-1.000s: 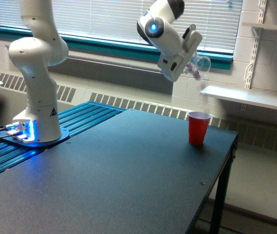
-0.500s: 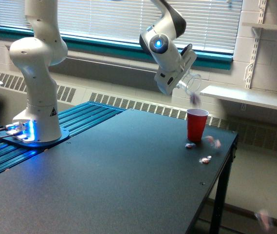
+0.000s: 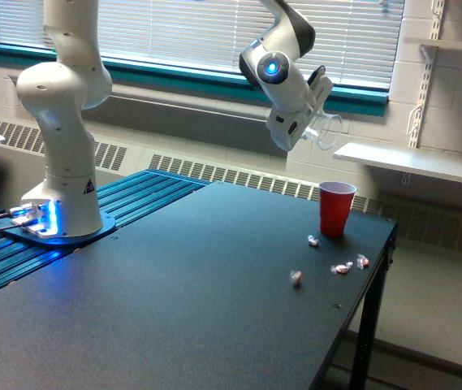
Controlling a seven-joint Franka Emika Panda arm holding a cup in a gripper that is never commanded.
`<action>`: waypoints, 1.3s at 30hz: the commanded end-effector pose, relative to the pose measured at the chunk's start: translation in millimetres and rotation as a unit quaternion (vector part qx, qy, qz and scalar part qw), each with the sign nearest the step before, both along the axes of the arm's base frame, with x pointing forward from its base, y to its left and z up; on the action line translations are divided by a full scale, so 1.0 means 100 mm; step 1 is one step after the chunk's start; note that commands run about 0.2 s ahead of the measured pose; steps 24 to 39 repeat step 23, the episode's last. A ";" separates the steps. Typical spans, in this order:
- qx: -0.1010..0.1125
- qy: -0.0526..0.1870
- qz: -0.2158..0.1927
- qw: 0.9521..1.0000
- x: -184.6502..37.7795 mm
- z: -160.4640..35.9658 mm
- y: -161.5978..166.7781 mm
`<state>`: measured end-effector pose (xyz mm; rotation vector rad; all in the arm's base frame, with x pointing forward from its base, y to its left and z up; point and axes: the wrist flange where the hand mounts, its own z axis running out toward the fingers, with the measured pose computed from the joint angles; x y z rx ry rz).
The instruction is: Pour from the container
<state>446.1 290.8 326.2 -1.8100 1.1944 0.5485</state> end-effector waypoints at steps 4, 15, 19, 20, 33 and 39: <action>0.009 -0.012 -0.003 1.000 0.02 0.09 0.05; 0.012 -0.015 -0.002 1.000 -0.02 0.13 0.09; 0.014 -0.016 -0.001 1.000 -0.03 0.16 0.11; 0.014 -0.015 0.000 1.000 -0.04 0.16 0.11; 0.018 -0.016 -0.001 1.000 -0.05 0.19 0.12; 0.018 -0.016 -0.001 1.000 -0.05 0.19 0.12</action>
